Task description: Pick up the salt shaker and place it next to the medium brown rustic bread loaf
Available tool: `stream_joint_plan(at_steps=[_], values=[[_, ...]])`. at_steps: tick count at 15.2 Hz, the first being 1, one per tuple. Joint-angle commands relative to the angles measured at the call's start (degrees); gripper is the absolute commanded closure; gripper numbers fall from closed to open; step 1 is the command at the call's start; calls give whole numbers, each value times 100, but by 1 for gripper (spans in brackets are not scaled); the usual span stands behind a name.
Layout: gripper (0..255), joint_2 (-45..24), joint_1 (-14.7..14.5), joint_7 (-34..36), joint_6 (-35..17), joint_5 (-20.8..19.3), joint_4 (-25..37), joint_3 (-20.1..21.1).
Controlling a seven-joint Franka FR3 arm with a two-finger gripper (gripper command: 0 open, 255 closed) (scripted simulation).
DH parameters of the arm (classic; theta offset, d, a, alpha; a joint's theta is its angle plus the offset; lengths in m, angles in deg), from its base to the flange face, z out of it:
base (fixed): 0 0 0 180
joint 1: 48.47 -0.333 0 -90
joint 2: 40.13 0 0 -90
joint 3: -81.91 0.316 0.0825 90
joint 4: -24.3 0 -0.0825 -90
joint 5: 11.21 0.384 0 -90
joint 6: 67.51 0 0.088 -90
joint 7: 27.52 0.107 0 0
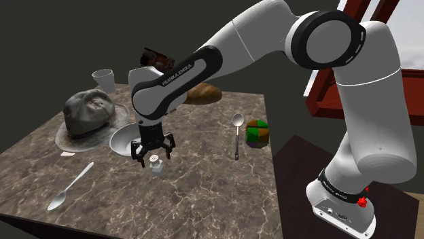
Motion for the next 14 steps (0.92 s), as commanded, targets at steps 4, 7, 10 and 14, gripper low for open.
stream_joint_plan(at_steps=[4, 7, 10, 14], values=[[255, 0, -1, 0, -3, 0, -2, 0], [255, -3, -1, 0, -3, 0, 0, 0], [255, 2, -1, 2, -2, 1, -2, 1], [255, 41, 5, 11, 52, 7, 14, 7]])
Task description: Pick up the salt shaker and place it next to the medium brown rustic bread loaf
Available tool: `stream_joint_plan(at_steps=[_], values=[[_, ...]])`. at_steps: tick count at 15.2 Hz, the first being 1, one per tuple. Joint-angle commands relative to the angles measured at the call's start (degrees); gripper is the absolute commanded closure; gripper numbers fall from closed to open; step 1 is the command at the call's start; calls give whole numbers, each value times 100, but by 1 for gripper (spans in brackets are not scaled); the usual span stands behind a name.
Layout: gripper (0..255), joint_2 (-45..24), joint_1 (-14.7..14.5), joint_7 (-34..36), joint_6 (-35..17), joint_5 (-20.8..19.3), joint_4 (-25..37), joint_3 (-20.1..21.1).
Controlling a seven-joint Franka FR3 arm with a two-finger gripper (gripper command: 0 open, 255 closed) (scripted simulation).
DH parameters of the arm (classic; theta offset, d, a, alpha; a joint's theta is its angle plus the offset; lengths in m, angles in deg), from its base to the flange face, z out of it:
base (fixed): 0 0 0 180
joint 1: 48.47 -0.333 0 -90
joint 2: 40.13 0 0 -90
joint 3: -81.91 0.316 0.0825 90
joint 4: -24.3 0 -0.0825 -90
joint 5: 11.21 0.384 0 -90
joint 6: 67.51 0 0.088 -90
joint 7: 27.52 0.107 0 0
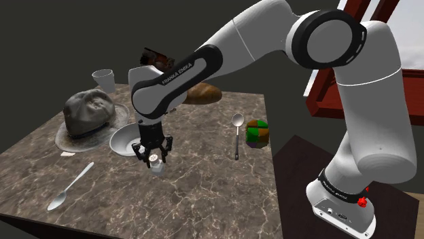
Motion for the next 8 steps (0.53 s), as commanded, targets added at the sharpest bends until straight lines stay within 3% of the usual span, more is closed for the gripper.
stream_joint_plan(at_steps=[1, 8], values=[[255, 60, 7, 17, 81, 11, 22, 11], [255, 318, 44, 93, 490, 56, 190, 52]])
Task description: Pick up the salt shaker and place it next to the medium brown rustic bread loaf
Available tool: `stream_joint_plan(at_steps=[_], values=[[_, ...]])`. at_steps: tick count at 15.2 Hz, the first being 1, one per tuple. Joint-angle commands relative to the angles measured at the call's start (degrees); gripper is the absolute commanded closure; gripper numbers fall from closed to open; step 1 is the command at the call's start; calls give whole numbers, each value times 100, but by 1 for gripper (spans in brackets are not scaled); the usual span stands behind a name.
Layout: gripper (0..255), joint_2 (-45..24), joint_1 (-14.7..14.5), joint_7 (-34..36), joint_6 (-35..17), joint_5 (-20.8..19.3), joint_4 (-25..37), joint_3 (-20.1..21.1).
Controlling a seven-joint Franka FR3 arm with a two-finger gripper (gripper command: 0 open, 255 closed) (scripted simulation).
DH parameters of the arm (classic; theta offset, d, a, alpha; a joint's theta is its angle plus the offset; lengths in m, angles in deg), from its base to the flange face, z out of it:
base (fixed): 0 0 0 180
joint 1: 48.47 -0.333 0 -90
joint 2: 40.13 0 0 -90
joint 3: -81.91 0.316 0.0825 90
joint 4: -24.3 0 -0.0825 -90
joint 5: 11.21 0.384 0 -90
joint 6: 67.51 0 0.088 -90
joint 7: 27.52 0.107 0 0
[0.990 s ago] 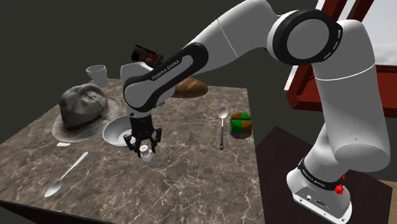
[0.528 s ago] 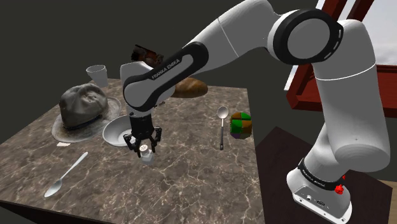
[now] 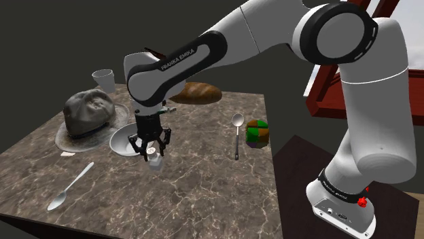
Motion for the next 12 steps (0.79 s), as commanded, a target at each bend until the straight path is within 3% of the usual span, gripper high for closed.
stream_joint_plan(at_steps=[1, 12], values=[[255, 72, 2, 33, 119, 13, 53, 14], [255, 373, 38, 172, 808, 62, 470, 62]])
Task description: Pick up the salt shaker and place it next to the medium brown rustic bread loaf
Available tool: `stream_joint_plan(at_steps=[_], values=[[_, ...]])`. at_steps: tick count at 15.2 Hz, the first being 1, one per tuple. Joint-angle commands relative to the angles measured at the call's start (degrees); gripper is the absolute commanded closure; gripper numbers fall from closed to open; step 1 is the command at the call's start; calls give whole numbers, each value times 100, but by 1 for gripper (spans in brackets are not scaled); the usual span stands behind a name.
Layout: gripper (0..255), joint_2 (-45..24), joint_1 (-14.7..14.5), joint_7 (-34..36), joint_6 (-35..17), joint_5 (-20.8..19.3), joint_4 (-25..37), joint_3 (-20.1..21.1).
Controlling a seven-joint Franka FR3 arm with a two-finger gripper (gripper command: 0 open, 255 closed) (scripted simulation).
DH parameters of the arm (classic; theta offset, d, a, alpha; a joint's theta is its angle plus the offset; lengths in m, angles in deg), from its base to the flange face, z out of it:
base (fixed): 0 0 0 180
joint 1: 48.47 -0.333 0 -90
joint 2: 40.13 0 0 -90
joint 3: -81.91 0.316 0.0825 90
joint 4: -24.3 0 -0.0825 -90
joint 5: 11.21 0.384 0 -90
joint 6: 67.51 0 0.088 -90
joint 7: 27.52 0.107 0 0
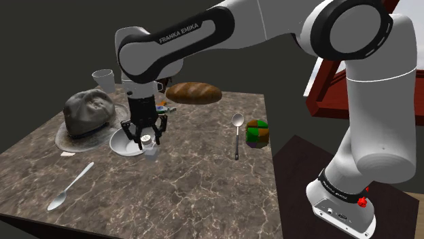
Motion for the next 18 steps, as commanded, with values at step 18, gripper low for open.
stream_joint_plan(at_steps=[18], values=[[255, 660, 705, -719, 856, 191, -2, -189]])
